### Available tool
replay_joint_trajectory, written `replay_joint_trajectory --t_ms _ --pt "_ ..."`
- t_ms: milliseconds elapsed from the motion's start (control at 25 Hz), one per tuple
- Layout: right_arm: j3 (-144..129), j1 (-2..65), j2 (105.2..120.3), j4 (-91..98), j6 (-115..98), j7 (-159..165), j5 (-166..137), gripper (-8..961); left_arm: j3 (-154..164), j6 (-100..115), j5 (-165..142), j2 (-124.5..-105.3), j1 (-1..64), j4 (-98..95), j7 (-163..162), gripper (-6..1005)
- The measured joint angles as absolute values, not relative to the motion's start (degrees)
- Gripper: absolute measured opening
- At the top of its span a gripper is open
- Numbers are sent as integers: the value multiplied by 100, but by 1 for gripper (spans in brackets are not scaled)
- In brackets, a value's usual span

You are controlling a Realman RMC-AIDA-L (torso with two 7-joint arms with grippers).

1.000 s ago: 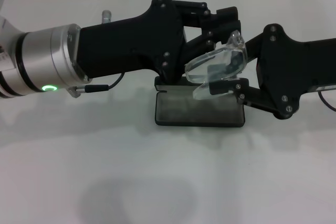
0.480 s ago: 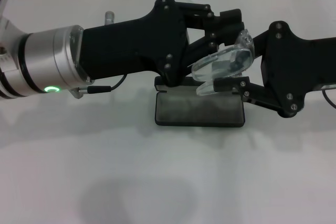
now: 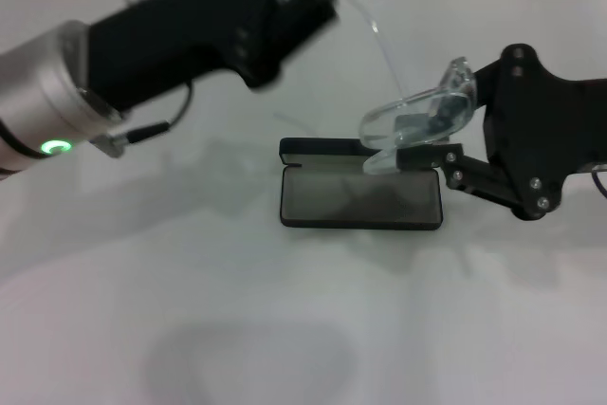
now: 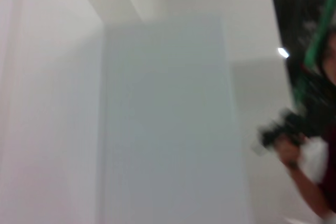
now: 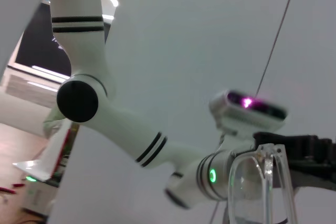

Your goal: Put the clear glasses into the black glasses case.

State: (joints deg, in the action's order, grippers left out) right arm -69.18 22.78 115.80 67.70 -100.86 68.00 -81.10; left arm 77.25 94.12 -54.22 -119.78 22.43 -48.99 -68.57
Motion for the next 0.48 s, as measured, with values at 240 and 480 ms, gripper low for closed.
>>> replay_joint_trajectory --t_ms 240,480 --pt "-6920 1597 11583 6876 -10482 5308 -7244 117 7722 9400 -4398 -11976 2063 -4240 -6356 148" --pt "-6917 1404 11568 6623 -11543 4370 -6206 117 7718 9383 -4178 -11969 2257 -3923 -6363 148"
